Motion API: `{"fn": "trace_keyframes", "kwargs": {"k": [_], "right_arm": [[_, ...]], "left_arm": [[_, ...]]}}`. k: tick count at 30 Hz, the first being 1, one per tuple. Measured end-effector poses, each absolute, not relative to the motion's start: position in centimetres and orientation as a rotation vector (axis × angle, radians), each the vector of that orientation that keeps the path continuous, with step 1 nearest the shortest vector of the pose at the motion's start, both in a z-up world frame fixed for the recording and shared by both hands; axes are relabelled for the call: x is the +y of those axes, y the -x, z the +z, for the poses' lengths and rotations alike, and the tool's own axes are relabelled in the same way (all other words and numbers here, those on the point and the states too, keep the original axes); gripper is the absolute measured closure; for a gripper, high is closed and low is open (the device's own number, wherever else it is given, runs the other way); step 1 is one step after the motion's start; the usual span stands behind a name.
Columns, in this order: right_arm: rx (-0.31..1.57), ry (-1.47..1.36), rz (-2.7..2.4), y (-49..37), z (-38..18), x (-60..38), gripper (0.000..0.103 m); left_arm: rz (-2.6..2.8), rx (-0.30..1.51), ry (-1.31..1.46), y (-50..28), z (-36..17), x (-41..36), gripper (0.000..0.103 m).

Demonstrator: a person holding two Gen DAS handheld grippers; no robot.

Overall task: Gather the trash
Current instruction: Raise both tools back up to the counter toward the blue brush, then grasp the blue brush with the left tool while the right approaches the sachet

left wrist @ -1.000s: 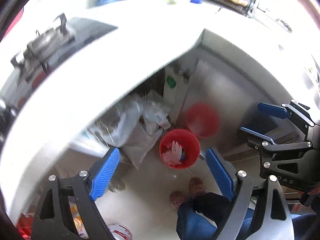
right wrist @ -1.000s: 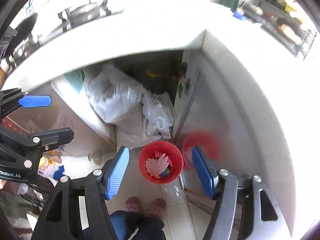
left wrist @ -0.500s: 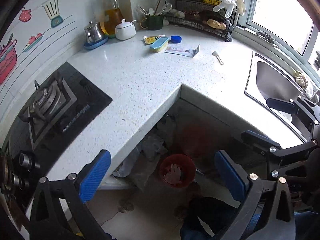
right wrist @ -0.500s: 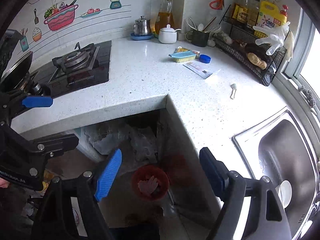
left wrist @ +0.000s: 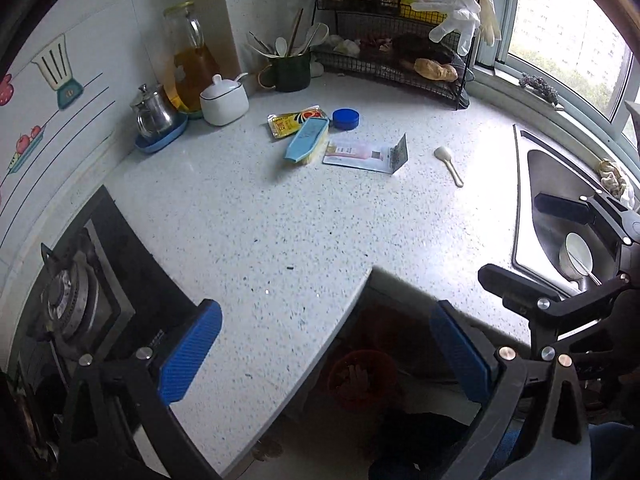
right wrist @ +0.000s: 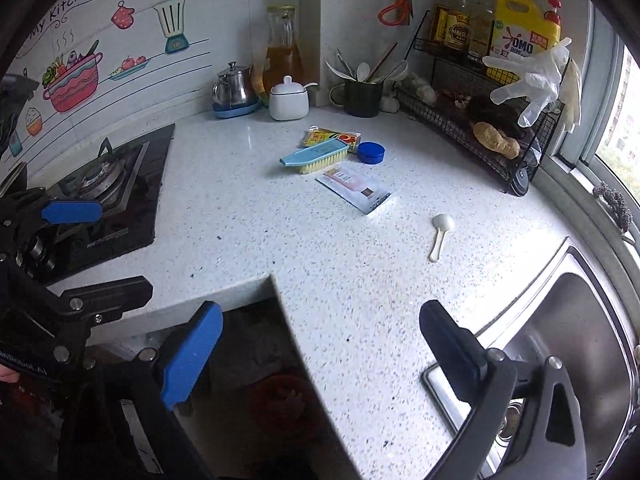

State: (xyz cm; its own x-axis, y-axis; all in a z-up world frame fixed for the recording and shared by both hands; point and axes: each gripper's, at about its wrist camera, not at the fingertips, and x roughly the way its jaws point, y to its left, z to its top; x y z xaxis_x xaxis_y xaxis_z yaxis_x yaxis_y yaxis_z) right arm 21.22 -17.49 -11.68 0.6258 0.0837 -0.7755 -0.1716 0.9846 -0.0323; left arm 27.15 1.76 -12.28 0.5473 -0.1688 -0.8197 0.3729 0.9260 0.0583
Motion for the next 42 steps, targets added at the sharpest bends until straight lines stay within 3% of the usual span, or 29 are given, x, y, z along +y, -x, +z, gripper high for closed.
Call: {"fn": "trace_keyframes", "kwargs": {"k": [17,39,42], "right_arm": [[0.952,-0.037,-0.046,-29.9,-12.2,-21.1,0.004],[1.133,-0.18,-0.258,-36.9,-16.3,-23.7,0.004],[1.145,-0.181,-0.265,-37.1,-16.6,-23.8,0.004]], "left_arm": [[-0.483,0.986,-0.345,-41.0,-12.4,-1.0,0.0],[-0.662,1.11,-0.477,-54.9,-18.5,-5.0,0.0],[-0.689,1.123,-0.493,-55.5,-19.1,-5.7,0.007]]}}
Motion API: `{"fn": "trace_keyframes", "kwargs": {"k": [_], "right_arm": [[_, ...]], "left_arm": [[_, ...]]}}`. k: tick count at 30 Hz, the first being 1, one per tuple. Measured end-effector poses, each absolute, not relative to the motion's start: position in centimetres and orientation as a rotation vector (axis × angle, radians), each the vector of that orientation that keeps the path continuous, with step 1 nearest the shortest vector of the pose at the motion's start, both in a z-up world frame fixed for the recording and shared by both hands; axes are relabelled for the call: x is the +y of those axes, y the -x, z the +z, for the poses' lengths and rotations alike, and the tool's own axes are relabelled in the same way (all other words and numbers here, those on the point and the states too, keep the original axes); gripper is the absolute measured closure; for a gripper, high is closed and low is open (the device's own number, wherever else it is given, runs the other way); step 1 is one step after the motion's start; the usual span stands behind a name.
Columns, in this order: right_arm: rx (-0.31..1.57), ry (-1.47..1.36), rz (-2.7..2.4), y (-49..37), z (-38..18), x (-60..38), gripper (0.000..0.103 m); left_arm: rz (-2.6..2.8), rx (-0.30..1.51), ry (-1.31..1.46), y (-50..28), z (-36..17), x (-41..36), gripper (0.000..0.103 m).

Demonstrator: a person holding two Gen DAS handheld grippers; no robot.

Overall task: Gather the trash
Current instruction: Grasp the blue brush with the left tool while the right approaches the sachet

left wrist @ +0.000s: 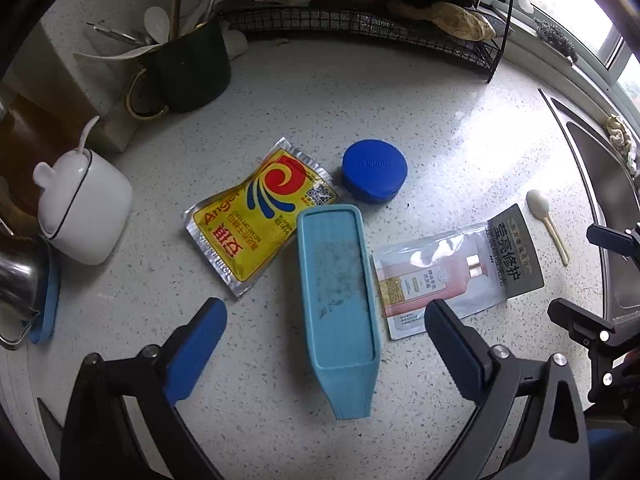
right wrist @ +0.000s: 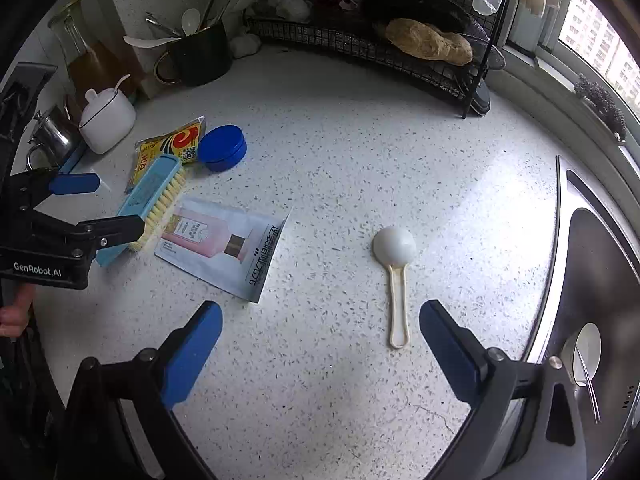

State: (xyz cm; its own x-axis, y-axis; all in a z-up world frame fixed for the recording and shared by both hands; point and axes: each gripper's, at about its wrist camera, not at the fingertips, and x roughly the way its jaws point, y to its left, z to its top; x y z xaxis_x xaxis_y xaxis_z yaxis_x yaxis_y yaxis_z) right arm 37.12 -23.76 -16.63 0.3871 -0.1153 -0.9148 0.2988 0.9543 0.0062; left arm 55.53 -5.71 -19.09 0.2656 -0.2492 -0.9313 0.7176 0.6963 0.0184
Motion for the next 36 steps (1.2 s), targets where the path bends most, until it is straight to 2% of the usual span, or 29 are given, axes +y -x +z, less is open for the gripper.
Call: {"fn": "trace_keyframes", "kwargs": {"k": [3,6,8,9,10,11,20,27,29,31,33,35,36], "right_arm": [[1.16,-0.205,-0.274,-37.5,-17.2,-24.0,0.004],[1.164,-0.215,-0.28,-37.8,-17.3,-24.2,0.004],[1.166,-0.223,-0.285,-38.1,-17.4,-24.2,0.004],[1.168,-0.232,-0.286,-38.2,-17.3,-24.2,0.004],[1.169,-0.238,-0.285,-38.3,-17.3,-24.2,0.004],[1.171,-0.242,-0.285,-38.4,-17.3,-24.2,0.004],[1.116,-0.322,-0.285,-39.9,-15.5,-24.7,0.004],[1.13,-0.374,-0.242,-41.9,-16.6,-24.3,0.005],[1.155,-0.397,-0.239,-42.3,-17.4,-24.1,0.016],[1.18,-0.395,-0.245,-42.6,-18.2,-24.1,0.038],[1.204,-0.405,-0.234,-42.9,-18.9,-24.1,0.053],[1.206,-0.403,-0.22,-42.8,-18.9,-23.9,0.062],[1.209,-0.397,-0.211,-42.9,-19.0,-23.8,0.07]], "left_arm": [[-0.71,1.133,-0.517,-55.5,-19.8,-6.5,0.014],[-0.714,1.153,-0.528,-55.7,-20.6,-7.0,0.032],[-0.715,1.159,-0.539,-55.8,-21.0,-7.4,0.048],[-0.724,1.156,-0.533,-55.8,-21.0,-7.4,0.052],[-0.729,1.156,-0.527,-55.9,-21.0,-7.4,0.062],[-0.727,1.152,-0.519,-55.9,-20.9,-7.3,0.066],[-0.697,1.153,-0.471,-54.8,-19.9,-4.1,0.067],[-0.673,1.126,-0.418,-53.4,-18.3,-1.0,0.067],[-0.653,1.13,-0.41,-53.2,-18.4,0.0,0.067],[-0.637,1.133,-0.395,-53.1,-18.5,0.8,0.067],[-0.623,1.136,-0.381,-52.8,-18.6,1.4,0.067],[-0.605,1.135,-0.371,-52.4,-18.7,2.0,0.067],[-0.595,1.135,-0.364,-52.0,-18.7,2.4,0.067]]}}
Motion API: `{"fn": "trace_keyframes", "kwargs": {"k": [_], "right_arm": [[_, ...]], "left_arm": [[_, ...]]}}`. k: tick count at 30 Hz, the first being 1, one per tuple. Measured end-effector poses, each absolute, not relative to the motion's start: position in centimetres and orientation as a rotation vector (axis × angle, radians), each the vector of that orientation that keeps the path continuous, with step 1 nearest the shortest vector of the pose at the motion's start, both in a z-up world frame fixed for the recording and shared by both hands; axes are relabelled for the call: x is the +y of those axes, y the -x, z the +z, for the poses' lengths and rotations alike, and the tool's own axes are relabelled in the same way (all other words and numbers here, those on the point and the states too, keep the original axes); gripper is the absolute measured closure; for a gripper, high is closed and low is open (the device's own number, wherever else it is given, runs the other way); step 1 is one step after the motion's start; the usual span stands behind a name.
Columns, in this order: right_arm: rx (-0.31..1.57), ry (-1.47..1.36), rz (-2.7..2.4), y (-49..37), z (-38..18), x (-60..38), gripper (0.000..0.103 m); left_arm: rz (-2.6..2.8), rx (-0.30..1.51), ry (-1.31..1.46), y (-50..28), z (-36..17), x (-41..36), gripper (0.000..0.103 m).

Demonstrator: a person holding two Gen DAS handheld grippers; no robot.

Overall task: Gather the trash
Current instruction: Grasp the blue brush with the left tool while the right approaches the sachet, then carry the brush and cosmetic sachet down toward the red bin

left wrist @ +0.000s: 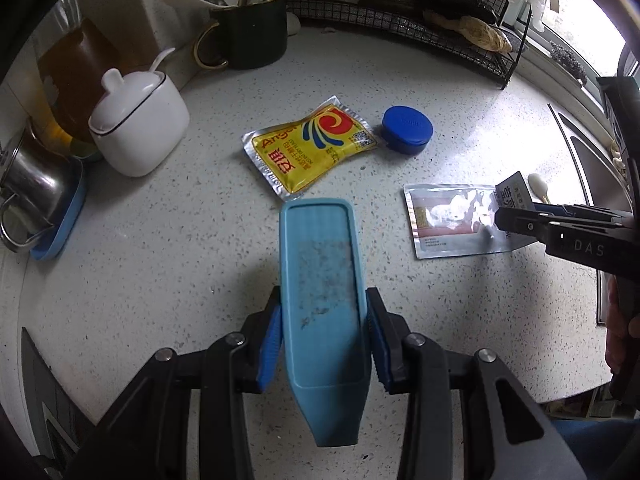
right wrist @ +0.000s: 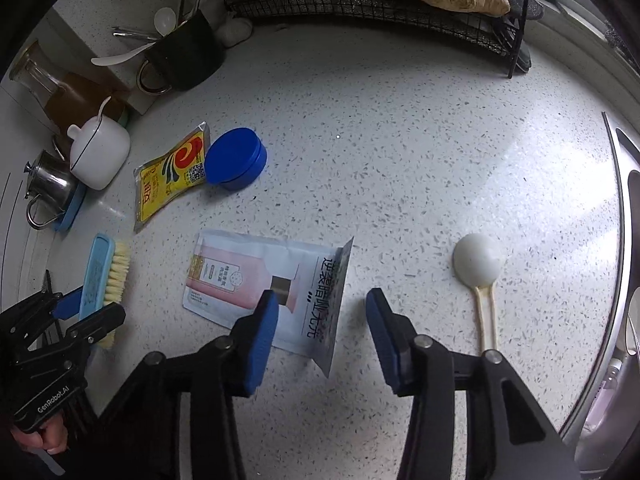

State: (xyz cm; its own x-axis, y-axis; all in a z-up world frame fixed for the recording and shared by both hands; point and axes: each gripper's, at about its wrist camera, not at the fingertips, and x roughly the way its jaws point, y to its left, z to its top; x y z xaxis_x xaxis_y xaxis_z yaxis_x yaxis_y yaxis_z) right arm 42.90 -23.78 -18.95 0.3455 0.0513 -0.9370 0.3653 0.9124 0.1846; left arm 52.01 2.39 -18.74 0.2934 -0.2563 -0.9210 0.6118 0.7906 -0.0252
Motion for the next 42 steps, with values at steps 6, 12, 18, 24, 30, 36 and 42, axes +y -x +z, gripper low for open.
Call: {"fn": "trace_keyframes", "kwargs": {"k": [6,12,18,24,30,36,42], "right_arm": [[1.203,-0.387,-0.113,-41.9,-19.5,-23.0,0.101],[1.169,-0.306,-0.008,-39.9,-18.2,-22.2,0.102],[1.139,-0.234,0.12,-36.6,-17.1,-21.7,0.103],[1.136,-0.141,0.236,-33.0,-16.3,-21.2,0.103],[1.121,-0.093,0.311,-29.3,-15.1,-20.2,0.103],[1.116,-0.065,0.344,-26.7,-14.9,-18.5,0.103],[1.118,-0.051,0.346,-22.4,-15.0,-16.6,0.103]], "left_arm": [[-0.515,1.139,-0.347,-49.5,-18.9,2.5,0.067],[-0.431,1.131,-0.314,-45.7,-18.2,2.1,0.067],[-0.332,1.107,-0.246,-40.5,-17.6,1.4,0.067],[-0.245,1.092,-0.158,-35.2,-17.0,0.9,0.067],[-0.195,1.082,-0.11,-31.0,-16.5,1.5,0.067],[-0.17,1.082,-0.074,-27.0,-16.5,2.9,0.067],[-0.169,1.098,-0.066,-22.3,-17.0,4.1,0.067]]}}
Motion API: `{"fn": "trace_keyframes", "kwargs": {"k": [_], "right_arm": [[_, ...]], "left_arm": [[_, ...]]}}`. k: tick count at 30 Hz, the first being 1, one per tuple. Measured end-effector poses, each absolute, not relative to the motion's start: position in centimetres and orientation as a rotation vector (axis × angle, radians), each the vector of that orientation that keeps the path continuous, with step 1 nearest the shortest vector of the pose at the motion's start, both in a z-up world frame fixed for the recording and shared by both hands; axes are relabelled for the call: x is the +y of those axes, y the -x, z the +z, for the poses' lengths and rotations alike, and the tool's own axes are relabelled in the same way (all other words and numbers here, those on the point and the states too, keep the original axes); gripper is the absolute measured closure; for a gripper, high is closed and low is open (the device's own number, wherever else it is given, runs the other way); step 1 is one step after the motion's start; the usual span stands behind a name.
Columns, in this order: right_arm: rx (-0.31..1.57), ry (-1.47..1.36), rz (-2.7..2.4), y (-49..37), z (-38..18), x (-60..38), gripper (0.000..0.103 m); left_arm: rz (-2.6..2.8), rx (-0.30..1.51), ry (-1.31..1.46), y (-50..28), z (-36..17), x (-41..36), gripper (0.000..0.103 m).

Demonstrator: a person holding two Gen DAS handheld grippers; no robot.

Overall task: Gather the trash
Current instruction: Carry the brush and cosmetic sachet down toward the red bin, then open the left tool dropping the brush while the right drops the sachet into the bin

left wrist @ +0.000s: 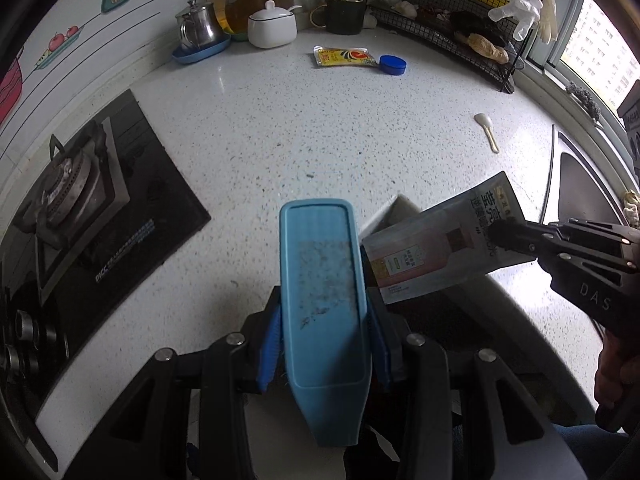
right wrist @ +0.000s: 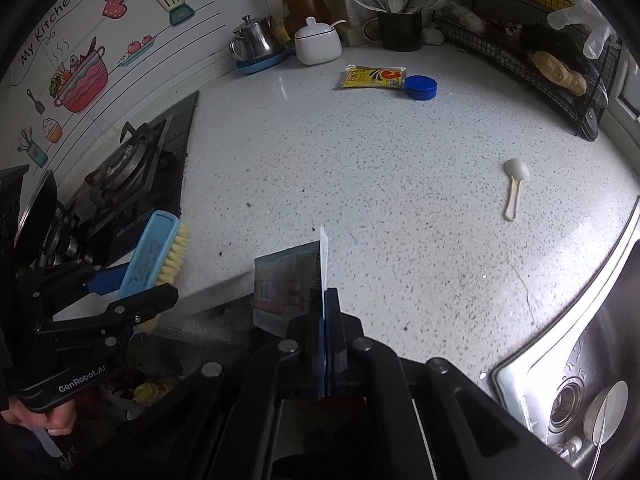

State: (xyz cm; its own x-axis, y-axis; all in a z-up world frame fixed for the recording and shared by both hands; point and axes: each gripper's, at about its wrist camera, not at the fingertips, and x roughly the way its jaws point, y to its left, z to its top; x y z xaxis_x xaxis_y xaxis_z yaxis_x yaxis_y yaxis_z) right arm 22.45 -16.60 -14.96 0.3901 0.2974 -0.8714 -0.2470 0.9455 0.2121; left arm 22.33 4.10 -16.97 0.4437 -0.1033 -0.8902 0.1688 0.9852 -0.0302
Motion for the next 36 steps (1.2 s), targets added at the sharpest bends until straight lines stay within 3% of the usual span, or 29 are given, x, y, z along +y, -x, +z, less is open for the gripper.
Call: {"fn": "trace_keyframes", "kwargs": {"k": [12,20,27,36], "right_arm": [[1.136,-0.019,0.313,-14.5,-16.5,-13.6,0.103],[1.192,-0.011,0.3,-11.8,-19.6,-13.3,0.103],[1.199,0.062,0.299,-10.6,-24.5,-13.2,0.103],[1.233,0.055,0.26,-12.1,-34.7,-14.4,0.103]], "left_arm": [[-0.198,1.148,-0.047,-13.2,-19.2,5.6,0.067],[-0.215,1.218,-0.045,-11.0,-23.4,5.2,0.067],[-0.223,1.23,-0.029,-11.7,-28.9,4.4,0.067],[-0.236,1.263,-0.04,-15.5,-38.8,3.0,0.067]]}}
